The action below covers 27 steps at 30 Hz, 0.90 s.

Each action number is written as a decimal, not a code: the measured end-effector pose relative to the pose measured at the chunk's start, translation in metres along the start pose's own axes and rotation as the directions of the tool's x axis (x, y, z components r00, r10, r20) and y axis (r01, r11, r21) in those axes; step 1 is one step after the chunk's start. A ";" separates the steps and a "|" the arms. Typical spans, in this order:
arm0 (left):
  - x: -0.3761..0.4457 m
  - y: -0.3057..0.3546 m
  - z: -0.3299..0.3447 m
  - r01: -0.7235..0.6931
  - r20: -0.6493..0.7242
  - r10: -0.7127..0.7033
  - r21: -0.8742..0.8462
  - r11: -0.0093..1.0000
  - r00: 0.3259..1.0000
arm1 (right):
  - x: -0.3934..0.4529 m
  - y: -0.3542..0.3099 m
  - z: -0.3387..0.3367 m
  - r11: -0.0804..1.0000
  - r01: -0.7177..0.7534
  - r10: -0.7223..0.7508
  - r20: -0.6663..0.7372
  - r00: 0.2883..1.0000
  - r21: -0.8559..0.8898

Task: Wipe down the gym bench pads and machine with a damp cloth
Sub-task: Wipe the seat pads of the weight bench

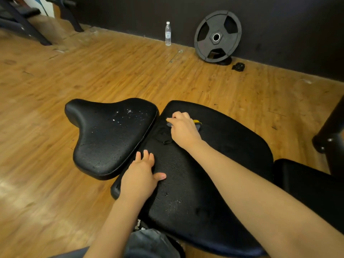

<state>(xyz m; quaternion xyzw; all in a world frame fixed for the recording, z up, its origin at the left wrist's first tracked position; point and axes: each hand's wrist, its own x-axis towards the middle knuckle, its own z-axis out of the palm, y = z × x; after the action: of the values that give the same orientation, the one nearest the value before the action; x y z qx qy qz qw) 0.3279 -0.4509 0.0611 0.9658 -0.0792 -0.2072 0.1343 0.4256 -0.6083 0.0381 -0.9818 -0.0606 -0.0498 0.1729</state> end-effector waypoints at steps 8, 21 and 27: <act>-0.003 0.004 0.000 0.022 -0.005 -0.022 -0.002 1.000 1.000 | -0.127 0.096 -0.034 0.927 -0.364 0.374 -0.161 0.914 0.088; -0.005 0.004 0.003 0.025 -0.025 -0.026 -0.020 0.999 0.999 | -0.181 0.110 -0.038 0.688 -0.697 0.721 -0.290 0.629 0.200; -0.003 0.004 0.003 0.034 -0.015 -0.034 -0.036 0.999 0.999 | -0.130 0.050 -0.025 0.795 -0.578 0.607 -0.208 0.767 0.186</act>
<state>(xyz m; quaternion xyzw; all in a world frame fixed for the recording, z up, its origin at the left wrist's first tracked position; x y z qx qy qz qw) 0.3237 -0.4551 0.0610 0.9660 -0.0581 -0.2033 0.1488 0.3024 -0.6768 0.0296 -0.9244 0.2725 -0.1158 0.2404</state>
